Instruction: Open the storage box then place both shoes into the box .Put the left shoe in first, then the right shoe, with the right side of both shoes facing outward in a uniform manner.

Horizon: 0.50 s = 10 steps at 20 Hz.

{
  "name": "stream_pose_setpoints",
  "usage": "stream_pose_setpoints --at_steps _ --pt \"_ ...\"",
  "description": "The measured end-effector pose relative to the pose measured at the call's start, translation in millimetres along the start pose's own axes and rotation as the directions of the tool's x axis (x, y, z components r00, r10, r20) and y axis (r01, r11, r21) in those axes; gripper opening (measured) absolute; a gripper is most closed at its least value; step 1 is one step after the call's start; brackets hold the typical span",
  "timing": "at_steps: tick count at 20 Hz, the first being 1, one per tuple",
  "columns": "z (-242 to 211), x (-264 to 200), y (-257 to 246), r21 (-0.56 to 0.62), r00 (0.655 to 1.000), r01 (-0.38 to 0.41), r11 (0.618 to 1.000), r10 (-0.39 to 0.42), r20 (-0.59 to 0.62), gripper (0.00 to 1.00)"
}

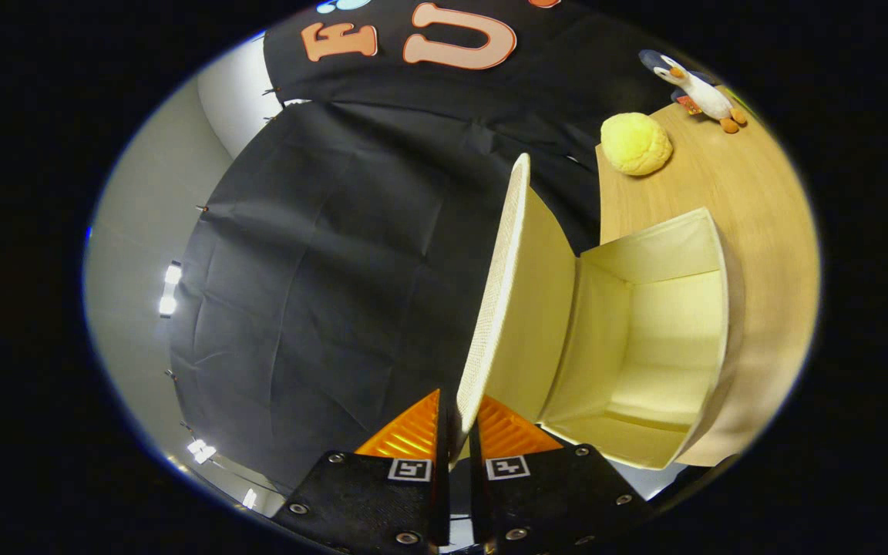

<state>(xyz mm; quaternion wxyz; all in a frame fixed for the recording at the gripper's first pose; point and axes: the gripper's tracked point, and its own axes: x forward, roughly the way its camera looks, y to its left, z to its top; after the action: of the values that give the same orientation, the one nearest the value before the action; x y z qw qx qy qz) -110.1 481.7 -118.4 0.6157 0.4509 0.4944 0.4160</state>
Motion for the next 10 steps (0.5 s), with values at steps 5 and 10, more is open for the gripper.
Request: stream_pose_setpoints --at_steps 5,10 --pt "-3 28 13 -0.058 1.000 0.006 0.998 -0.008 -0.027 0.11" --pt "-8 45 16 -0.127 0.994 0.043 0.991 -0.055 -0.092 0.12"
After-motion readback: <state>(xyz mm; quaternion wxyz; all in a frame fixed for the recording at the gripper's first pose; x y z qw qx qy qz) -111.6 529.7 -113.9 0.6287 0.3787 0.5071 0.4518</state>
